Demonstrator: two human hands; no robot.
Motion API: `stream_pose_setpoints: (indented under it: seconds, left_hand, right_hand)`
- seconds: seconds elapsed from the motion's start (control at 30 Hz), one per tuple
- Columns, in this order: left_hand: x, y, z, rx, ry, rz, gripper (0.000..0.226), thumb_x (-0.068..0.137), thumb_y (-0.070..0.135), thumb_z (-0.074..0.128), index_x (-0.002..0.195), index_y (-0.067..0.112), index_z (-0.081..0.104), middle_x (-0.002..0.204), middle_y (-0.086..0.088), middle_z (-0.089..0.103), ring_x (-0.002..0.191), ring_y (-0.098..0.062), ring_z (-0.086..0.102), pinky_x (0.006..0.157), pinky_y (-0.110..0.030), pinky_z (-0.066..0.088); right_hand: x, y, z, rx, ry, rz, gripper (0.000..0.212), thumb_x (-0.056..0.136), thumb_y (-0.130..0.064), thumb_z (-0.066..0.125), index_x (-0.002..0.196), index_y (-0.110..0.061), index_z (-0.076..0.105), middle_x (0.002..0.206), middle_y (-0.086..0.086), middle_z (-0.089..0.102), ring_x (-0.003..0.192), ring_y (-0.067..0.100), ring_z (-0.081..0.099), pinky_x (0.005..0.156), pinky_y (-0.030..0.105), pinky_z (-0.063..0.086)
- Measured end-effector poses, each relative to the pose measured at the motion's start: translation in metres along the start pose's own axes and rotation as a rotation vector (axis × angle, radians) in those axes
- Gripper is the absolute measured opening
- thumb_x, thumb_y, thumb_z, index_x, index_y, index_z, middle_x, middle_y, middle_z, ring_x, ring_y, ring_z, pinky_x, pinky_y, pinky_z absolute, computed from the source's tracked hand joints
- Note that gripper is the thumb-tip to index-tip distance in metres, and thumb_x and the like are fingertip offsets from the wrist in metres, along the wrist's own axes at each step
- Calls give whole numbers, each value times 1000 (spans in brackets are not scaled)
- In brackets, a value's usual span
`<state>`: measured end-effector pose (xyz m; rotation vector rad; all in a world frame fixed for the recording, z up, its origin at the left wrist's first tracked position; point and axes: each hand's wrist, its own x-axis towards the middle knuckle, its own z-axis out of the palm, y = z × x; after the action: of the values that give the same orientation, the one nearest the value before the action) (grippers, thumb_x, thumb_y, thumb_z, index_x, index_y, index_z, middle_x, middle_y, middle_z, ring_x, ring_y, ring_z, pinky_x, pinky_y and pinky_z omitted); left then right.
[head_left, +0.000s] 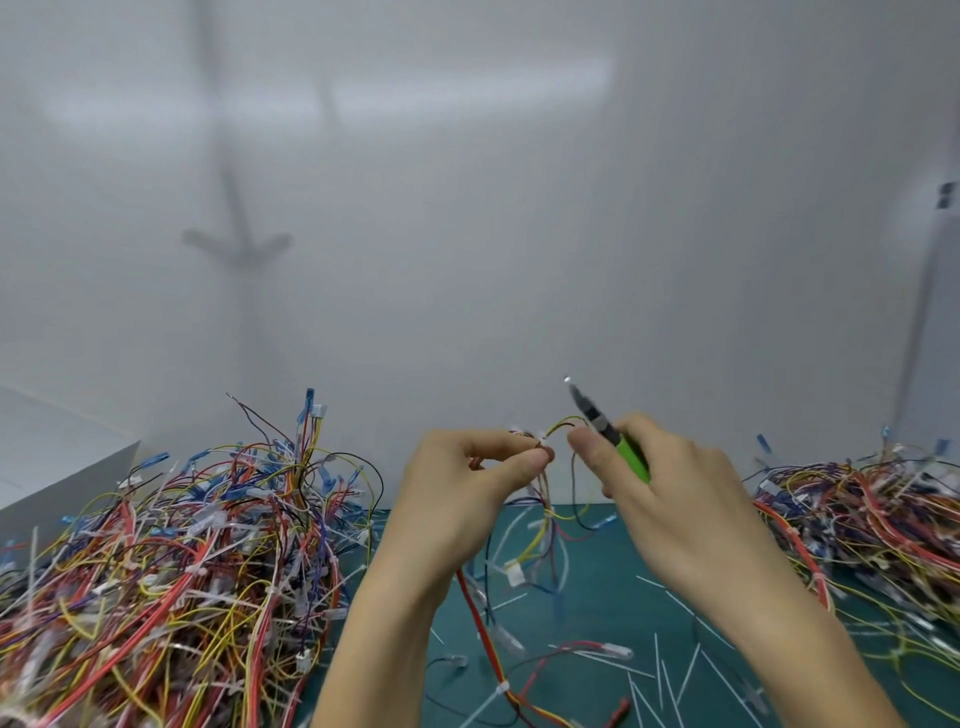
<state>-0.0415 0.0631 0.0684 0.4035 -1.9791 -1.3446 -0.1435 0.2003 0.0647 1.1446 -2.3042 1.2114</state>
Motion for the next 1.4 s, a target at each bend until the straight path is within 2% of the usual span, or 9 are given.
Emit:
stream_pose_setpoints:
  seconds: [0.1,0.27,0.5,0.67,0.8,0.97,1.1,1.23,1.4]
  left_hand:
    - [2,-3,-4,39,105,-2,6,80,23,79,82,29,81,93,17,76,96,4,67,97,-32,51]
    - [4,-5,-6,145,194,11,8,80,25,80,88,26,81,88,13,77,92,-4,69,93,-35,53]
    - [4,-9,-5,224,208,11,5,79,28,80,84,28,81,73,13,75,74,1,67,71,-24,51]
    - [5,-9,-5,253,217,12,4,78,27,80,82,29,81,74,14,74,77,0,67,71,-23,50]
    - [4,-9,-5,262,232,21,3,77,27,81,79,30,80,74,16,74,68,9,61,62,-15,42]
    - [4,-9,-6,242,224,23,4,77,25,80,79,28,81,74,14,74,72,0,64,65,-19,44]
    - [4,-9,-5,249,220,20,3,77,26,81,79,29,80,73,15,73,72,2,63,64,-19,42]
    - [5,-10,-6,248,218,15,4,77,27,81,80,29,81,75,13,74,82,-6,67,74,-26,50]
    - [4,-9,-7,254,219,27,4,77,26,81,79,29,81,76,14,74,80,-3,67,76,-27,51]
  right_hand:
    - [-1,3,4,-193,-43,-86,64,79,-80,16,76,-22,43,65,-2,51,68,22,51,58,36,37]
    - [-1,5,9,-379,-90,-155,60,76,-77,1,79,-28,35,82,-4,54,88,25,50,70,38,36]
    - [-2,2,14,-487,-103,-167,53,81,-76,5,90,-34,35,84,-7,48,94,22,48,84,37,40]
    - [-3,2,15,-508,-65,-176,56,78,-77,-1,89,-34,34,83,-7,47,93,22,47,83,37,40]
    - [-3,3,16,-495,-65,-171,53,81,-77,5,87,-33,34,81,-7,48,91,22,47,81,37,39]
    - [-1,5,16,-496,-62,-178,51,85,-75,11,85,-31,35,77,-6,47,88,23,47,76,37,37]
    - [-2,7,16,-460,-55,-187,51,85,-75,12,80,-29,32,75,-4,49,87,25,50,72,38,36]
    - [-2,8,16,-430,-45,-189,52,88,-75,18,76,-27,32,71,-3,49,82,26,50,67,37,32]
    - [-3,7,16,-407,-36,-178,54,89,-75,22,68,-26,26,65,-3,42,75,26,44,64,38,30]
